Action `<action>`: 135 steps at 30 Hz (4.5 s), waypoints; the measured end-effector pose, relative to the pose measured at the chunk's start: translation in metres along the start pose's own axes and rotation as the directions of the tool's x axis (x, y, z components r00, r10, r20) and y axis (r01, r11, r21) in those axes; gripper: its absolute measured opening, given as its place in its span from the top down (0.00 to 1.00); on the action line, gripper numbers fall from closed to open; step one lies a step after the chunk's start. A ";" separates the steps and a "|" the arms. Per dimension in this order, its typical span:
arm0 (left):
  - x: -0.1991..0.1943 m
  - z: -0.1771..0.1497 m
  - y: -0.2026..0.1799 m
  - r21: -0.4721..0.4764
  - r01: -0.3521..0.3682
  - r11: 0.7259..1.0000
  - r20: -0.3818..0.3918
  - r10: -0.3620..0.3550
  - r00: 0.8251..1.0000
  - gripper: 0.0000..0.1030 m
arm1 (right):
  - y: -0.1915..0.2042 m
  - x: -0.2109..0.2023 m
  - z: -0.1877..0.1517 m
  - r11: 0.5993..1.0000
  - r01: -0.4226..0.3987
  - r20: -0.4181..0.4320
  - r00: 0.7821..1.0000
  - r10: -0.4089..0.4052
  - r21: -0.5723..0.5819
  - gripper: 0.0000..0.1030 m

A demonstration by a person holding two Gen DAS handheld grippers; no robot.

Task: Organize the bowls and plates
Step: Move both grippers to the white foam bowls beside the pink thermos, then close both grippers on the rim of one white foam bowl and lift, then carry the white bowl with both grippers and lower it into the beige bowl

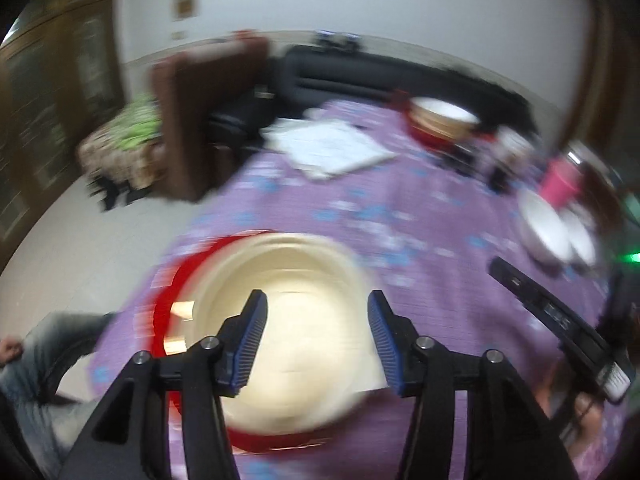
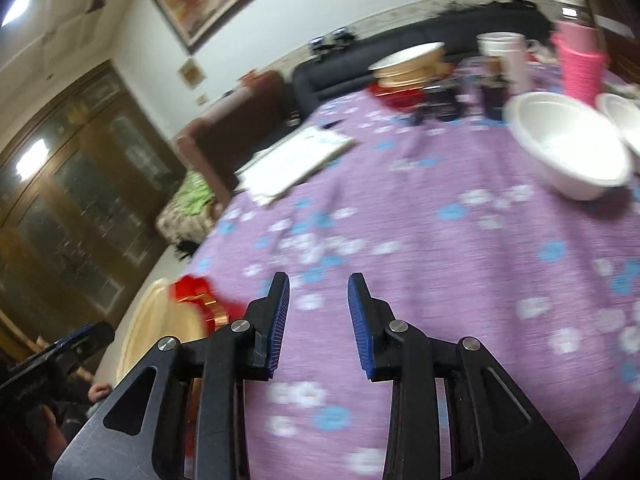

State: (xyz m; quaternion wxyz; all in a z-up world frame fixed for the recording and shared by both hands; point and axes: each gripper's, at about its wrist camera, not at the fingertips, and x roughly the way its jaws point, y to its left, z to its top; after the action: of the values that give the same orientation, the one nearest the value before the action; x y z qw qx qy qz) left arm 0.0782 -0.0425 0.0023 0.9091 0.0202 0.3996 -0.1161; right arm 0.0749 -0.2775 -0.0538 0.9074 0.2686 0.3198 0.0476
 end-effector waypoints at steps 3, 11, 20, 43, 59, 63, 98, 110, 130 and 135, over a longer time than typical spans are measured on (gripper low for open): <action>0.020 0.004 -0.062 0.111 0.103 0.989 -0.066 -0.096 0.993 0.46 | -0.045 -0.020 0.012 0.996 0.065 0.019 0.998 -0.066 0.059 0.70; 0.064 0.005 -0.188 0.291 0.258 0.921 -0.204 -0.204 0.957 0.46 | -0.190 -0.089 0.039 0.932 0.182 0.072 0.974 -0.214 0.314 0.71; 0.082 0.040 -0.252 0.315 0.298 0.901 -0.209 -0.241 0.948 0.46 | -0.297 -0.140 0.049 0.780 0.075 0.165 0.961 -0.223 0.621 0.67; 0.183 0.116 -0.421 0.622 0.123 0.773 -0.087 -0.088 0.992 0.46 | -0.360 -0.110 0.045 0.592 -0.069 0.229 0.952 -0.201 0.803 0.54; 0.219 0.113 -0.444 0.647 0.130 0.752 -0.179 -0.016 0.984 0.43 | -0.353 -0.084 0.083 0.622 -0.050 0.225 0.952 -0.206 0.781 0.55; 0.212 0.119 -0.439 0.611 0.180 0.771 -0.210 -0.062 0.976 0.43 | -0.355 -0.083 0.084 0.599 -0.082 0.238 0.953 -0.186 0.797 0.55; 0.216 0.101 -0.446 0.482 0.409 0.775 -0.377 -0.238 0.895 0.78 | -0.356 -0.081 0.079 0.611 -0.049 0.210 0.958 -0.195 0.790 0.86; 0.180 0.109 -0.419 0.436 0.442 0.784 -0.331 -0.317 0.889 0.81 | -0.338 -0.099 0.079 0.650 -0.038 0.226 0.952 -0.208 0.759 0.86; 0.106 0.089 -0.278 0.263 0.329 0.907 -0.140 -0.301 0.943 0.82 | -0.242 -0.112 0.064 0.796 -0.115 0.215 0.977 -0.019 0.594 0.86; 0.091 0.069 -0.223 0.203 0.262 0.944 -0.102 -0.246 0.964 0.82 | -0.199 -0.095 0.056 0.854 -0.121 0.166 0.985 0.041 0.506 0.86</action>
State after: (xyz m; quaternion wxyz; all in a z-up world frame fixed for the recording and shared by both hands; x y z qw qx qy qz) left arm 0.1372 -0.2861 -0.0050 0.8634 0.0707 0.4178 -0.2739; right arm 0.0173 -0.4971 -0.0677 0.8211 0.5173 0.2404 -0.0214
